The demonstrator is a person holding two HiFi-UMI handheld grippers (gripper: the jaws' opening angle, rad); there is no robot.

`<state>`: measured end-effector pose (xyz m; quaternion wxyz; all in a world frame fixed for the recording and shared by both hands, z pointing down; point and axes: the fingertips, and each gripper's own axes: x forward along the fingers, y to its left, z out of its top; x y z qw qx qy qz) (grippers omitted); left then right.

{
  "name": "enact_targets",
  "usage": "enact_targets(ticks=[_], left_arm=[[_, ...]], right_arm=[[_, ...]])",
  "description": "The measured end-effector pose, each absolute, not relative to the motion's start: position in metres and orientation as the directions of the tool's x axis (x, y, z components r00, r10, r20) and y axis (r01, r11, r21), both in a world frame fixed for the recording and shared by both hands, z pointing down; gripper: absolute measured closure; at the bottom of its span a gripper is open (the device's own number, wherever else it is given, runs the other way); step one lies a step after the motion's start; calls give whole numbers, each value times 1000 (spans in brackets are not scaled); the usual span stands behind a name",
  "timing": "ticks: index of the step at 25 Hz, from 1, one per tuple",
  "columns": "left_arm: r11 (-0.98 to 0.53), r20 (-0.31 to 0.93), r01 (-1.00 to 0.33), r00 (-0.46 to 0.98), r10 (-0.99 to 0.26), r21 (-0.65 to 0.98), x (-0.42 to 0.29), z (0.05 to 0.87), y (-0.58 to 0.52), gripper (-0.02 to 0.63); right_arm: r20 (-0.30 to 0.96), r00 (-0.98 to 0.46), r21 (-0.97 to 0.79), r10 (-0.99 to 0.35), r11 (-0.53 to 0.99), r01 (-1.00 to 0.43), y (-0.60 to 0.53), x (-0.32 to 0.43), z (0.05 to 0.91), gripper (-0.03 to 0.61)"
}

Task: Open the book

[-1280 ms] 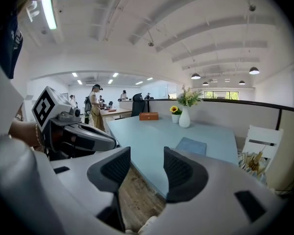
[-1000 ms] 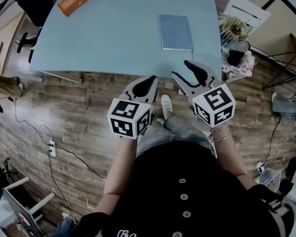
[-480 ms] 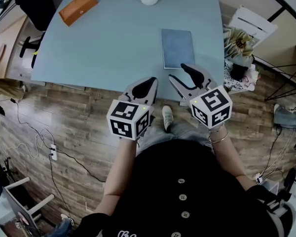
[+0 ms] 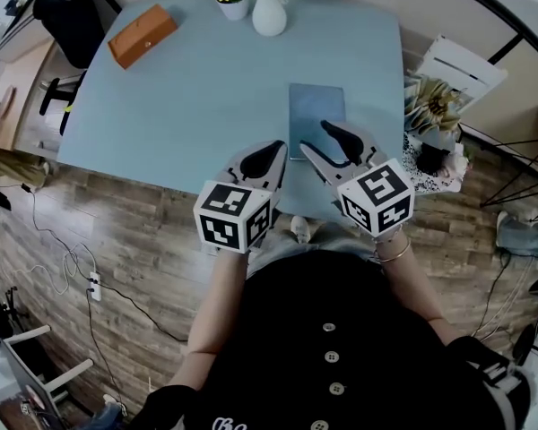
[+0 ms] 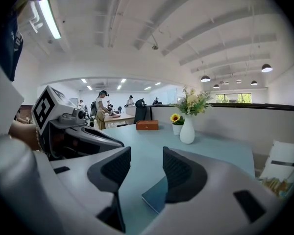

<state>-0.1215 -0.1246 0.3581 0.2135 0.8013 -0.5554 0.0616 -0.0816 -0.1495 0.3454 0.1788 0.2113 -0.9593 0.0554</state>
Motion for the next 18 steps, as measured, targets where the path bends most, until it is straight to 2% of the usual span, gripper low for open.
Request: enact_targets(ticks=[18], left_arm=[[-279,350,-923,362,-864,264,-113,363,-166,601]], right_arm=[[393,-864,-42,-316,932,-360,-177,-85,358,391]])
